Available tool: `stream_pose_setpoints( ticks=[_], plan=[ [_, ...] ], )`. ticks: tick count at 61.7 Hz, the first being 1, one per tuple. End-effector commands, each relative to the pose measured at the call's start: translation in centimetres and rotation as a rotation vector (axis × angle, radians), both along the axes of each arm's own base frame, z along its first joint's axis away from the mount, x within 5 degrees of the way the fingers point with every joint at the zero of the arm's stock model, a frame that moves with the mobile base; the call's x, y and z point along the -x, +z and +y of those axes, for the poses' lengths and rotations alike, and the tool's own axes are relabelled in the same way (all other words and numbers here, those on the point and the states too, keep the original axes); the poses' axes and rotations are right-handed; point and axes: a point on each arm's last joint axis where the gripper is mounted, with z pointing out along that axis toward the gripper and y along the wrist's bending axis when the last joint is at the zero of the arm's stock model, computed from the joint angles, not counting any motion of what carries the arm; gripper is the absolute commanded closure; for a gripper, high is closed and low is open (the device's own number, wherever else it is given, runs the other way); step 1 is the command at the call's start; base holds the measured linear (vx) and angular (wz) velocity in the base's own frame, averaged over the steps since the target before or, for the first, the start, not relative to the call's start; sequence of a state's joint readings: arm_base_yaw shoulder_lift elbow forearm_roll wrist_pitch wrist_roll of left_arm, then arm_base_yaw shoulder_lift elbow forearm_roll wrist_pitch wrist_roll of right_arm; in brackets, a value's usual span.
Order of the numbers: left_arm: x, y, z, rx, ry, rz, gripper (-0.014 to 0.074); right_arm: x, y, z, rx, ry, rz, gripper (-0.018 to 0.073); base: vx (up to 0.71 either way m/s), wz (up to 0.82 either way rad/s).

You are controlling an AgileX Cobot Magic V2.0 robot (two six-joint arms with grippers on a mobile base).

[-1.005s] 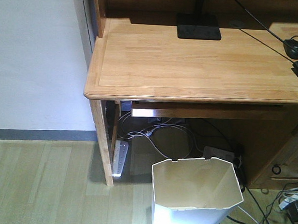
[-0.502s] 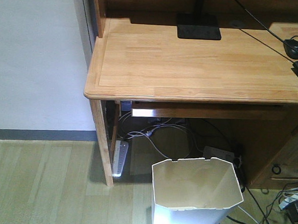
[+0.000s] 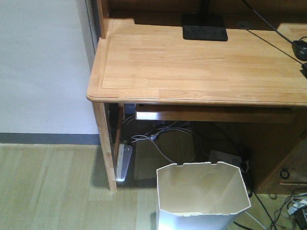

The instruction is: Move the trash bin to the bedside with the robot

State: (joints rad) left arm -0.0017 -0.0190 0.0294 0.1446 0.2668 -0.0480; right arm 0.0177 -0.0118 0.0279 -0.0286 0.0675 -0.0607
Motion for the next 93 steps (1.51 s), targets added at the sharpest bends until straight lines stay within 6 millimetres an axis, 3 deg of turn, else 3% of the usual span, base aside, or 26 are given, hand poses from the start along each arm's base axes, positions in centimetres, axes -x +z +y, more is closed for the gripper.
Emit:
stream_pose_setpoints(
  ticks=[1, 10, 21, 28, 36, 50, 70, 80, 93],
  plan=[
    [-0.1, -0.3, -0.1, 0.012, -0.016, -0.054, 0.0602, 0.1, 0.8, 0.0, -0.006, 0.0, -0.131, 0.057, 0.0, 0.0],
    [-0.1, -0.3, -0.1, 0.012, -0.016, -0.054, 0.0602, 0.2, 2.2, 0.0, -0.037, 0.001, -0.169, 0.057, 0.0, 0.0],
    [-0.1, -0.3, -0.1, 0.012, -0.016, -0.054, 0.0602, -0.7, 6.1, 0.0, -0.068, 0.002, -0.149, 0.057, 0.0, 0.0],
    [-0.1, -0.3, -0.1, 0.012, -0.016, -0.054, 0.0602, -2.3, 8.4, 0.1, -0.103, 0.003, -0.028, 0.057, 0.0, 0.0],
    [-0.1, -0.3, -0.1, 0.012, -0.016, -0.054, 0.0602, -4.1, 9.6, 0.3, -0.144, 0.011, 0.185, 0.057, 0.0, 0.0],
    [-0.1, -0.3, -0.1, 0.012, -0.016, -0.054, 0.0602, -5.9, 8.9, 0.2, -0.074, 0.003, 0.362, 0.057, 0.0, 0.0],
    [-0.1, -0.3, -0.1, 0.012, -0.016, -0.054, 0.0602, -5.7, 8.4, 0.3, -0.086, 0.002, 0.463, 0.0522, 0.0, 0.0],
    [-0.1, -0.3, -0.1, 0.012, -0.016, -0.054, 0.0602, -5.9, 8.4, 0.3, -0.082, 0.003, 0.571, 0.041, 0.0, 0.0],
    [-0.1, -0.3, -0.1, 0.012, -0.016, -0.054, 0.0602, -6.6, 7.8, 0.4, -0.111, -0.007, 0.639, 0.0169, 0.0, 0.0]
  ],
)
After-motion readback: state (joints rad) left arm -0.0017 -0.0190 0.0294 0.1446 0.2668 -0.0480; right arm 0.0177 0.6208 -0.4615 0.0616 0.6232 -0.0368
